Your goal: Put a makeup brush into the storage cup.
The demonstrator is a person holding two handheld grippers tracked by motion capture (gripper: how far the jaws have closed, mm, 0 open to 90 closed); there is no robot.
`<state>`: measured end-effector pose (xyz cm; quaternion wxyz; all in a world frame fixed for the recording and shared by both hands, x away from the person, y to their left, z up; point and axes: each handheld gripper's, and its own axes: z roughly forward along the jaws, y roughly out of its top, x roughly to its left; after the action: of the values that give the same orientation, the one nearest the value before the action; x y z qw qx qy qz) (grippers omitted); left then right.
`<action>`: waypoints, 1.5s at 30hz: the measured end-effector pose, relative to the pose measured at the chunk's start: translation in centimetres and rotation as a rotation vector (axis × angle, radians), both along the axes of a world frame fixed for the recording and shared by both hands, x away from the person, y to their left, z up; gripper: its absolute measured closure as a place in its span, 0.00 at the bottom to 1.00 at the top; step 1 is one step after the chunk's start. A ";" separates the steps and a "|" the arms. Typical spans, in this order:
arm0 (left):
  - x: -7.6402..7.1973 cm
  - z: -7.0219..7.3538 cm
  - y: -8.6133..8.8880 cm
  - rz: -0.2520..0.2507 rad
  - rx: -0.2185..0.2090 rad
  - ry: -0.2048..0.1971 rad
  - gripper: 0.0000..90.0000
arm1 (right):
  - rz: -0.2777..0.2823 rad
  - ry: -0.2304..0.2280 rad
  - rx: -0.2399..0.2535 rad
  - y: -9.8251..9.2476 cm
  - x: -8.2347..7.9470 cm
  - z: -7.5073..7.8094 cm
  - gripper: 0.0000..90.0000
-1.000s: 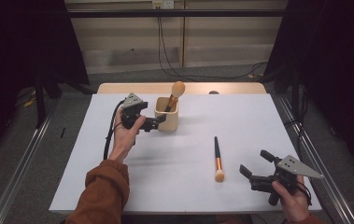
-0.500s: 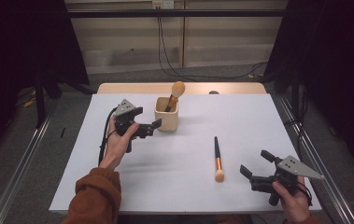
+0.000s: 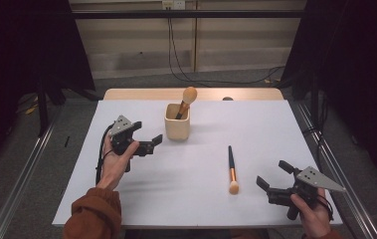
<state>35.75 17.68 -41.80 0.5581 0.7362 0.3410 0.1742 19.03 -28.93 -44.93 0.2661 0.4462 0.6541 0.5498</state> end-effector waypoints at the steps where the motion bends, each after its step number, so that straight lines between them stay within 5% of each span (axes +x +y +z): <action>1: -0.2 0.1 0.1 -0.002 0.002 -0.007 0.03 | 0.000 0.001 0.000 0.0 0.0 0.0 0.00; 7: -1.6 0.0 1.1 0.042 0.023 -0.033 0.03 | -0.006 -0.001 0.000 -0.1 -0.1 0.0 0.00; 13: -3.0 -0.3 1.5 0.033 0.008 -0.028 0.03 | -0.014 -0.002 0.000 -0.1 -0.1 0.0 0.00; 17: -4.4 -0.7 1.7 0.033 0.048 -0.043 0.03 | -0.015 0.000 0.002 -0.1 -0.1 0.0 0.00; 23: -5.7 -0.7 2.6 0.050 0.033 -0.048 0.03 | -0.018 0.002 0.002 -0.2 0.0 0.0 0.00; 26: -6.5 -0.7 2.8 0.056 0.060 -0.067 0.03 | -0.020 -0.003 0.002 -0.2 -0.1 0.0 0.00; 30: -8.2 -1.2 3.1 0.047 0.059 -0.043 0.03 | -0.021 -0.003 0.002 -0.2 -0.2 0.0 0.00; 45: -10.2 -1.7 5.6 0.110 0.034 -0.030 0.03 | -0.022 -0.004 0.001 -0.3 -0.3 0.0 0.00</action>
<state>25.57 23.29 -43.46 0.5401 0.7229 0.3697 0.2214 18.74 -29.20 -44.92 0.2732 0.4522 0.6484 0.5482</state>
